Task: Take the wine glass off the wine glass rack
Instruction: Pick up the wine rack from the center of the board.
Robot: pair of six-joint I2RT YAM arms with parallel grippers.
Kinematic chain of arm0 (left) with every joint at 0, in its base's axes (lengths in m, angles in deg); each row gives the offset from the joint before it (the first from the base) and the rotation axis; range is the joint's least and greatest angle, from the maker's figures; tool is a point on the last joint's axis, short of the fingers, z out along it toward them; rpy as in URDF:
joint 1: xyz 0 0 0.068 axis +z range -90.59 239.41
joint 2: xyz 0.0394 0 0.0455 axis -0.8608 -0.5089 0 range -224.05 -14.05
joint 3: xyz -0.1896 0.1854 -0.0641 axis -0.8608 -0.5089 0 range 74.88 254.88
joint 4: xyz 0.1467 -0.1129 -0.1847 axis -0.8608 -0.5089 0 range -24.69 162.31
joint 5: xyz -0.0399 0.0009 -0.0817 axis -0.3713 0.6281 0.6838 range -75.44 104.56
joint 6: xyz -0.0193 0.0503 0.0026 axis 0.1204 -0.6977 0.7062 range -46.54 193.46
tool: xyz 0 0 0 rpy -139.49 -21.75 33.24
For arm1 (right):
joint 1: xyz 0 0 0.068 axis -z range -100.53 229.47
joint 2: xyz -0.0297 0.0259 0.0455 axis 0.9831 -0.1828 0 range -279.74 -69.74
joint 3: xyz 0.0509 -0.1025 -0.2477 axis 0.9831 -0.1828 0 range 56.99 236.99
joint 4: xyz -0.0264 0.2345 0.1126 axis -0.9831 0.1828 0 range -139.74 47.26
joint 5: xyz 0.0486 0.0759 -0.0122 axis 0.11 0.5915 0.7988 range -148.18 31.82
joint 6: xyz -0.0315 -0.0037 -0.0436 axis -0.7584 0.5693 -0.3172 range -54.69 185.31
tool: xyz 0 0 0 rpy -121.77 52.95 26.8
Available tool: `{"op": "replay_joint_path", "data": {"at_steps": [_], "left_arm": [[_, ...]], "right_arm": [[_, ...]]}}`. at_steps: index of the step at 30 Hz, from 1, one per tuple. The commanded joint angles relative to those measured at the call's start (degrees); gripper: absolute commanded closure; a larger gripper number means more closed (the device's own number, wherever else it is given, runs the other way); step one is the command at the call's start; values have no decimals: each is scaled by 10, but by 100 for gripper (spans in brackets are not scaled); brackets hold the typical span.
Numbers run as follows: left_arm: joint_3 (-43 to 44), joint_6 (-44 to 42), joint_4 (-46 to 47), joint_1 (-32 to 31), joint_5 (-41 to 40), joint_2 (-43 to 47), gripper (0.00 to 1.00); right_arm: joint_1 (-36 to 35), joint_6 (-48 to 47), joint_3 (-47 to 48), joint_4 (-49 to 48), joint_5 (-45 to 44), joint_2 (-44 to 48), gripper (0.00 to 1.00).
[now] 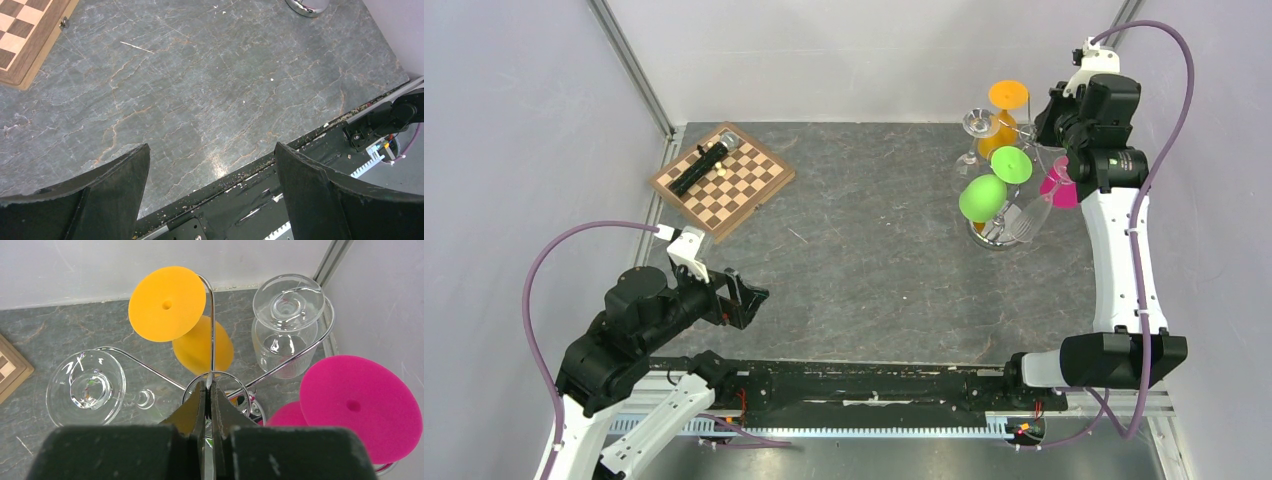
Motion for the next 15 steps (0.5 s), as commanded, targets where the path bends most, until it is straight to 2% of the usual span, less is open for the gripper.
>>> {"op": "replay_joint_path", "data": {"at_steps": [1,15], "left_arm": [[4,-29,18,-1,-2,-5,0],[6,-30,18,-2,-6,-9,0]], "right_arm": [[-3,25,62,-89,33,15,100],[-3,34,103,-84,19,11,100]]}}
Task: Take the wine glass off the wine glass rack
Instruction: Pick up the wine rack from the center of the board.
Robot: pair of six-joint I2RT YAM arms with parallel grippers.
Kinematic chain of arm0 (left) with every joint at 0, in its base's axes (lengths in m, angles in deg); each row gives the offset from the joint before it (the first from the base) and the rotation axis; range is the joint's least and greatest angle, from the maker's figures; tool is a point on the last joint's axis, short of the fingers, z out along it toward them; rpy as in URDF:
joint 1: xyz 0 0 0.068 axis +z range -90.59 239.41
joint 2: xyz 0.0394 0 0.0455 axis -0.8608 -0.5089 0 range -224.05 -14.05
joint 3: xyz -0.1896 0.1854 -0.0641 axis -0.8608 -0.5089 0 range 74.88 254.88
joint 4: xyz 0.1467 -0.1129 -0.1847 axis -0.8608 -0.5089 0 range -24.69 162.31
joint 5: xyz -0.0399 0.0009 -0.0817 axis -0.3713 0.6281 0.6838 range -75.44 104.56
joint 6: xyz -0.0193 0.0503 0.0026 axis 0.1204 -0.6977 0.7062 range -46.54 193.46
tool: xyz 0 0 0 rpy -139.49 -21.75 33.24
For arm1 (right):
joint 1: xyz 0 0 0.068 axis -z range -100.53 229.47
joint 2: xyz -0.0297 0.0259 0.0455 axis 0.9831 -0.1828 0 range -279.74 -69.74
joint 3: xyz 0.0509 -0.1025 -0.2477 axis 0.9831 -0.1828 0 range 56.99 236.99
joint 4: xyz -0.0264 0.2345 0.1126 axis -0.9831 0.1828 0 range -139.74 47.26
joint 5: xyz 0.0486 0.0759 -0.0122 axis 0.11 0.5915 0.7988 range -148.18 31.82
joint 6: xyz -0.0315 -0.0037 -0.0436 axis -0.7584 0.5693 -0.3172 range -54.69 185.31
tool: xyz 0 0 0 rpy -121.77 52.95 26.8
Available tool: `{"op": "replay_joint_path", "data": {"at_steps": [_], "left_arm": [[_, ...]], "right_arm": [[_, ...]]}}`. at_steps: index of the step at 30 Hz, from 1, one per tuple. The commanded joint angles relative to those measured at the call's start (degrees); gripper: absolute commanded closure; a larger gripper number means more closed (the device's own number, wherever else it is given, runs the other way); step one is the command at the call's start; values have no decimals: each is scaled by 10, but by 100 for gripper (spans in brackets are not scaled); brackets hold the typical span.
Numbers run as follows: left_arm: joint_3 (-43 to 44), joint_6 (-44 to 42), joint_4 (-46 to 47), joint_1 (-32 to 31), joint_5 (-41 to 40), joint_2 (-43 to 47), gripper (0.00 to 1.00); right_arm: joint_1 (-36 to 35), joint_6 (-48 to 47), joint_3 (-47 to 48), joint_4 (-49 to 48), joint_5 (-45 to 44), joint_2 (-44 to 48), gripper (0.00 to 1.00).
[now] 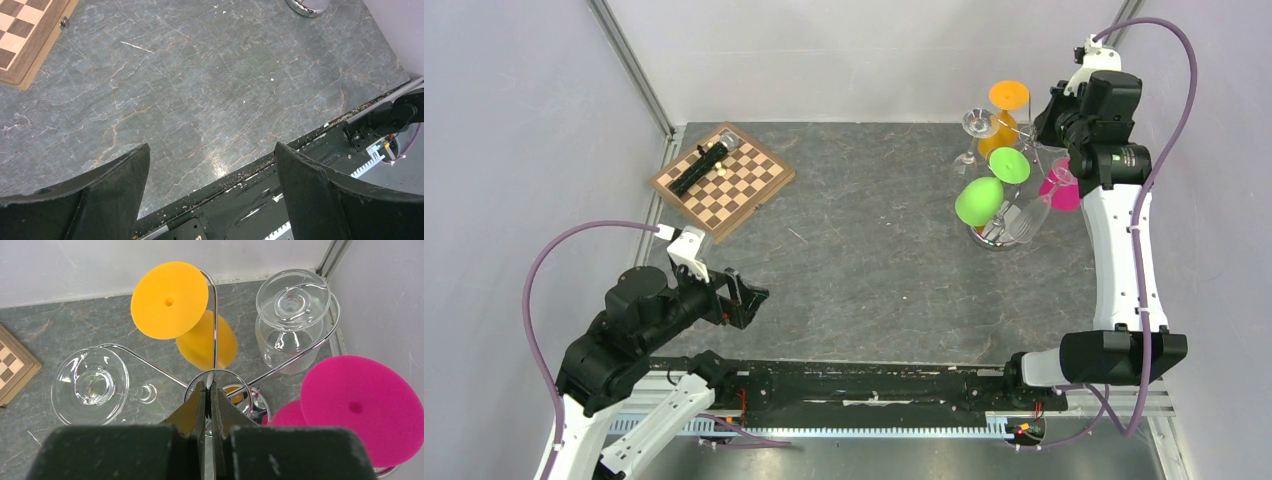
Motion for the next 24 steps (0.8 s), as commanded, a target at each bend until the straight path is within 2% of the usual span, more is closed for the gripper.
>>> {"op": "replay_joint_path", "data": {"at_steps": [1,24], "left_arm": [[5,-30,19,-2,-5,-8,0],[-1,-32,21,-1,-10,-2,0]], "right_arm": [[-3,19,81,-119,13,19,100],[-3,55,145,-125,21,6,100]]}}
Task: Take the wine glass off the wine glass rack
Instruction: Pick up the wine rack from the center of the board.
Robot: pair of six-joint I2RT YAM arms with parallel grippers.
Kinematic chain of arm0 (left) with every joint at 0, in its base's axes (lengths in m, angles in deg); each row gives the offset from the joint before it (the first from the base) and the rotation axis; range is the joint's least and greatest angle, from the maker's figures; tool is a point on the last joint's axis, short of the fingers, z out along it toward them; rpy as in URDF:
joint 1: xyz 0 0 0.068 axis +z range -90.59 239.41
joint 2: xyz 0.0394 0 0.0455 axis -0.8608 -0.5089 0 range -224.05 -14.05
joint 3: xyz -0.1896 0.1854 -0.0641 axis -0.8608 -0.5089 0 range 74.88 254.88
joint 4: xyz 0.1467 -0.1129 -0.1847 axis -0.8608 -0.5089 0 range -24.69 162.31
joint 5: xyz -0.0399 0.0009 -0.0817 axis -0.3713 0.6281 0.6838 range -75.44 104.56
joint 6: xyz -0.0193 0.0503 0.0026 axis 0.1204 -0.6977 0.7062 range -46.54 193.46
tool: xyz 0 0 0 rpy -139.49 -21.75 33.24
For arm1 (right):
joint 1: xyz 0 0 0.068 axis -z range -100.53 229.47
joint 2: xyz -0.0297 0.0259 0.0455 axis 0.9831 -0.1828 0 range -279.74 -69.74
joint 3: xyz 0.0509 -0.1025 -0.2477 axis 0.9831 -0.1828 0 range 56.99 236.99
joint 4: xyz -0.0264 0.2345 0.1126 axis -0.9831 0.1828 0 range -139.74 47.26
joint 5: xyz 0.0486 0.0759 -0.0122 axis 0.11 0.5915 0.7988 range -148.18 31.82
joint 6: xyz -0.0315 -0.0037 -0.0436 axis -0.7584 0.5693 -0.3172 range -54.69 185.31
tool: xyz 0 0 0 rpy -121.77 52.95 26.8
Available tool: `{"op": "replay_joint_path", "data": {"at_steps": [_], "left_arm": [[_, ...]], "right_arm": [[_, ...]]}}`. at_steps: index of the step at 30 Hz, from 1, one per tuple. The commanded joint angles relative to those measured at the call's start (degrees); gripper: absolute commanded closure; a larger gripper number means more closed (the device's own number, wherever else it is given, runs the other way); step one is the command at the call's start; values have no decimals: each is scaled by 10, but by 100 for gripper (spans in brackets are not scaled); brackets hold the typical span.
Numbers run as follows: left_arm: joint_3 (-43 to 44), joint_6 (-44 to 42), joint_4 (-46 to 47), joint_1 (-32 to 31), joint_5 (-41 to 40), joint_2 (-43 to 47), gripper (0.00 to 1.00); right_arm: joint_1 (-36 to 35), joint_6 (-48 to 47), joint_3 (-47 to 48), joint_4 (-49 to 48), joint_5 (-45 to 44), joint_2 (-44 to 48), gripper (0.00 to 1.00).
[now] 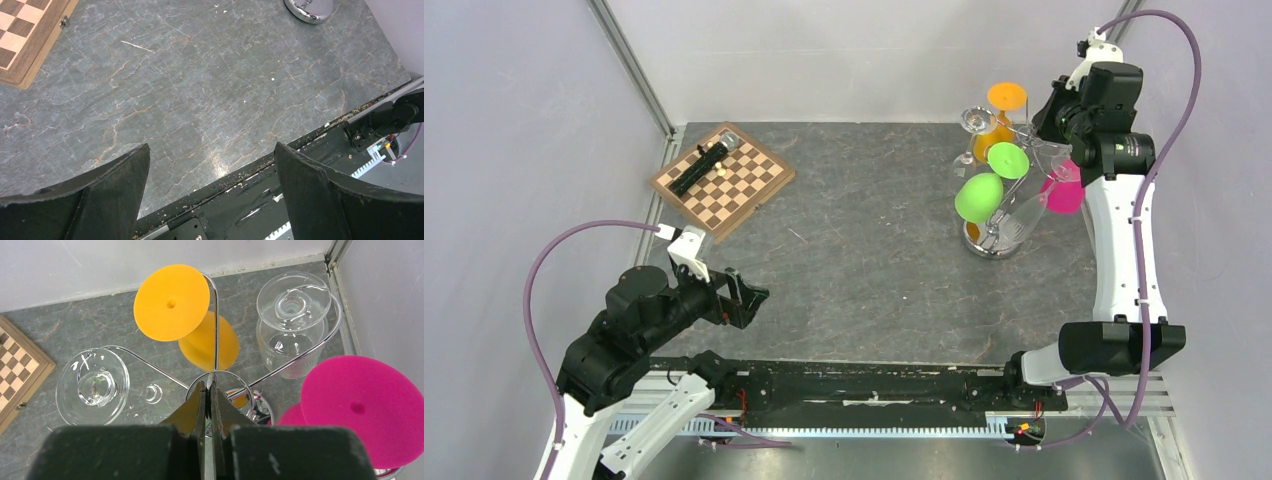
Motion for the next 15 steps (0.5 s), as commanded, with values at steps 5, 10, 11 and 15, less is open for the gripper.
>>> {"op": "replay_joint_path", "data": {"at_steps": [5,10,11,15], "left_arm": [[0,-32,21,-2,-9,1,0],[0,-31,21,-1,-8,-1,0],[0,-31,21,-1,-7,-2,0],[1,-30,22,-1,-7,-1,0]], "right_arm": [[-6,35,88,-190,38,35,100],[-23,35,92,-195,39,37,100],[-29,33,91,-196,34,38,100],[-68,25,96,-197,13,33,100]]}}
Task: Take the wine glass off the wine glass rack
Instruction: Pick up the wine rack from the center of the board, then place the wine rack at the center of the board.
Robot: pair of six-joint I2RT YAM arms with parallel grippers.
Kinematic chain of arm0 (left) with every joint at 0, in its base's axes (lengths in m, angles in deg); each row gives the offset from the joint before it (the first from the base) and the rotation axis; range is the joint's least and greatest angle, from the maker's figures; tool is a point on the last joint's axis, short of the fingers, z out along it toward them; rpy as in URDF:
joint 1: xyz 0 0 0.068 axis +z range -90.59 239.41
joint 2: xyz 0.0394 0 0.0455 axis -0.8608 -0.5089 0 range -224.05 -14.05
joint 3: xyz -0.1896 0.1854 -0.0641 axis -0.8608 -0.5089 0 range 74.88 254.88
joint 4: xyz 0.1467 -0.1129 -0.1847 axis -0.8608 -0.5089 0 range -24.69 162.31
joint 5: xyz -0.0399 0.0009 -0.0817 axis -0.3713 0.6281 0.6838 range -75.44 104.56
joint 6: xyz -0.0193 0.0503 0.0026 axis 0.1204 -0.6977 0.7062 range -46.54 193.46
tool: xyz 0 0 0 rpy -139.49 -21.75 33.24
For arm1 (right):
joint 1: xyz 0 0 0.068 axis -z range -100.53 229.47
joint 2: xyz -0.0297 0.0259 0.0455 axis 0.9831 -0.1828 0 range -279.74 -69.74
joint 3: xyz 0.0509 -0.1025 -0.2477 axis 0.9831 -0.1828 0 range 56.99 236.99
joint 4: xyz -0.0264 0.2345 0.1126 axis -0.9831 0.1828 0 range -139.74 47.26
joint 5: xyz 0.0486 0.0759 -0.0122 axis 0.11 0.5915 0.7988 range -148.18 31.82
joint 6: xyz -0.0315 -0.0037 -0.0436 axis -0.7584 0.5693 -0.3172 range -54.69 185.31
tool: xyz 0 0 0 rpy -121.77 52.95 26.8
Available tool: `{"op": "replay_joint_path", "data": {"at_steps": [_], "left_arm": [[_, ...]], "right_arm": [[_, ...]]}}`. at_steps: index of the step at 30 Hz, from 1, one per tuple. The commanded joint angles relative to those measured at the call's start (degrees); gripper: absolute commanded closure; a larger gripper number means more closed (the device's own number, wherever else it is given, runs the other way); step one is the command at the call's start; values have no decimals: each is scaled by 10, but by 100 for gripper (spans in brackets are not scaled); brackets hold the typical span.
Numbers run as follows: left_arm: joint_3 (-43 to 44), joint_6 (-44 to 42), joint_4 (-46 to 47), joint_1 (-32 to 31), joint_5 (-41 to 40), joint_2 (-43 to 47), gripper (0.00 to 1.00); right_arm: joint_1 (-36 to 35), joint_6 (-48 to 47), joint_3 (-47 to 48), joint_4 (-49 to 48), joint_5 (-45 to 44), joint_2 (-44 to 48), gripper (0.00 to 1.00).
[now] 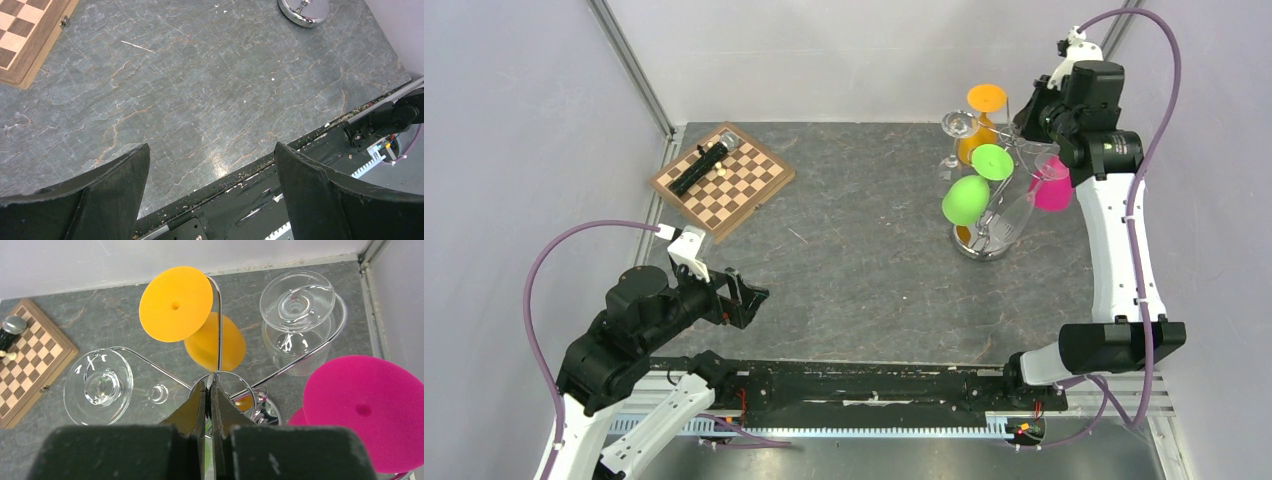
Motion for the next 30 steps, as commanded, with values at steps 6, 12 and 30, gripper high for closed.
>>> {"op": "replay_joint_path", "data": {"at_steps": [6,12,30], "left_arm": [[3,-30,20,-2,-6,0,0],[11,-31,18,-1,-6,-8,0],[10,-20,25,-2,-6,-24,0]], "right_arm": [[-83,6,98,-210,-26,27,100],[-131,2,111,-214,-41,15,100],[-284,-10,144,-241,-116,-30,100]]}}
